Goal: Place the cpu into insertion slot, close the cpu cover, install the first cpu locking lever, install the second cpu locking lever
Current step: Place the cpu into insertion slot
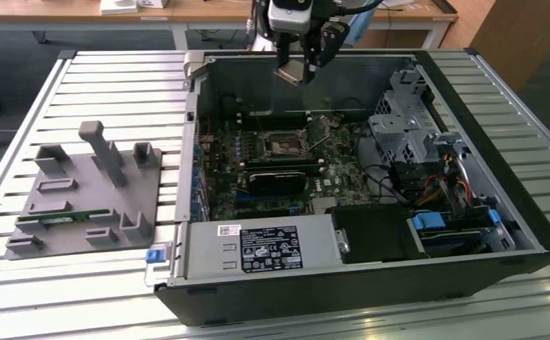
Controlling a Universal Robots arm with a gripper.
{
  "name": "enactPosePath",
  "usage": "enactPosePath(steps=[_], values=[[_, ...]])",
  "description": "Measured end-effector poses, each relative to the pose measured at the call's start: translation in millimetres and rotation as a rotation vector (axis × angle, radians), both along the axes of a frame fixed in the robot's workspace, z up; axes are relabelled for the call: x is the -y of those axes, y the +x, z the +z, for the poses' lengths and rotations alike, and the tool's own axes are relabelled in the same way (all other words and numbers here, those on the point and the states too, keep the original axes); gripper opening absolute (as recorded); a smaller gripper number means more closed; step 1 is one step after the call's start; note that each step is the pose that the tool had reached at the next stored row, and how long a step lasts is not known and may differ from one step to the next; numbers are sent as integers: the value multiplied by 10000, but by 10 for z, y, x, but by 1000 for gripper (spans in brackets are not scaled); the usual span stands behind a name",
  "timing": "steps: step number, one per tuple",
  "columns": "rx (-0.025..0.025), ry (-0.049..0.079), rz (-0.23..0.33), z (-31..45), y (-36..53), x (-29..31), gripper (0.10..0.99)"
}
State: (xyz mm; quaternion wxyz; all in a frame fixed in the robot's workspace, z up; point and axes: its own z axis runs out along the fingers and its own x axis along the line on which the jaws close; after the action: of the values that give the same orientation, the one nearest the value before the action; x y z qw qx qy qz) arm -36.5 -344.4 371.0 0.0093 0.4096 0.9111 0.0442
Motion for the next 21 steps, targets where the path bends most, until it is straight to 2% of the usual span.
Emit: enactPosePath(steps=[21], values=[[0,-1,-2114,-13,0,-1,537]])
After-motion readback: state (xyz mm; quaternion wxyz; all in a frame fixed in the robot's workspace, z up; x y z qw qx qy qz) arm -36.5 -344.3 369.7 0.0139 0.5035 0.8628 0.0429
